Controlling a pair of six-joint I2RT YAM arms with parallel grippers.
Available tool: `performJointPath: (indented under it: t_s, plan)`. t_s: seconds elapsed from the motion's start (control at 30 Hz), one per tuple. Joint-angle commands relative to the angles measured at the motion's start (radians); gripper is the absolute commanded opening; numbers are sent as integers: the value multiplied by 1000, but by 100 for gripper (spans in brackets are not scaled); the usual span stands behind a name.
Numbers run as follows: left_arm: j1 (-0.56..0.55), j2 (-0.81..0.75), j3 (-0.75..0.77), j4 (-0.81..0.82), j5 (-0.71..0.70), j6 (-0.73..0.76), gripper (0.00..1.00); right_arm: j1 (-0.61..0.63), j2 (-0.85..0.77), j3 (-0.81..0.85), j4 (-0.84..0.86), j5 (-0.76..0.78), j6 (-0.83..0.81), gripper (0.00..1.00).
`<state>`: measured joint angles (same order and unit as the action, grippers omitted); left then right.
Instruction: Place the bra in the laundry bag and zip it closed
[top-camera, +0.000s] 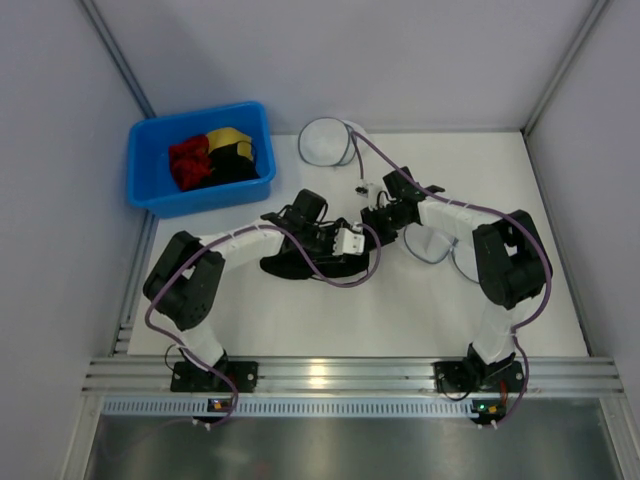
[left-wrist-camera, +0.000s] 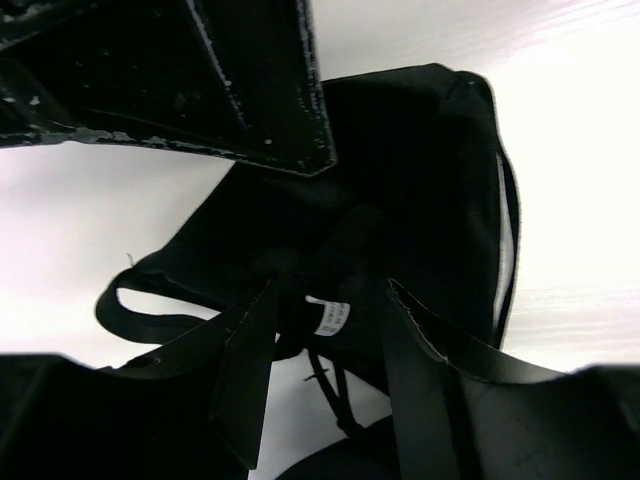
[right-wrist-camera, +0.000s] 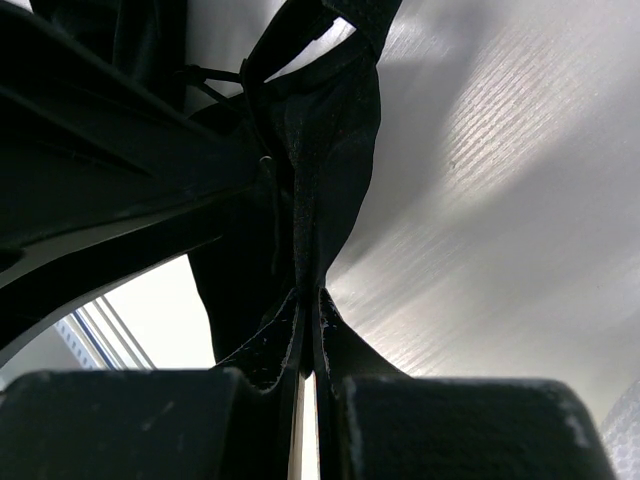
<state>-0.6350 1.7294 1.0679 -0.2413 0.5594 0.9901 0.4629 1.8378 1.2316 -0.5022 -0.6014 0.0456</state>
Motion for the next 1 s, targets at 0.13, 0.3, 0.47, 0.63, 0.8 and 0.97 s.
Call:
performJointPath:
  t_s: [0.13,0.3,0.47,0.63,0.8,0.97]
  plan:
    - [-11,62,47,108,-24,85,42,13,-26,16,25,-31,-1,0]
    - [-12,38,35,41,37,107,18,14,-31,16,21,-9,-10,0]
    - [-26,-5,21,-24,68,88,0,13,-25,25,16,3,-16,0]
    - [-31,-48,1,-56,114,73,0,13,-23,31,14,20,-21,0]
    - [-35,-45,3,-56,97,59,0,11,-25,32,13,15,-24,0]
    - [-32,-4,40,-37,24,47,36,11,-28,31,7,3,-35,0]
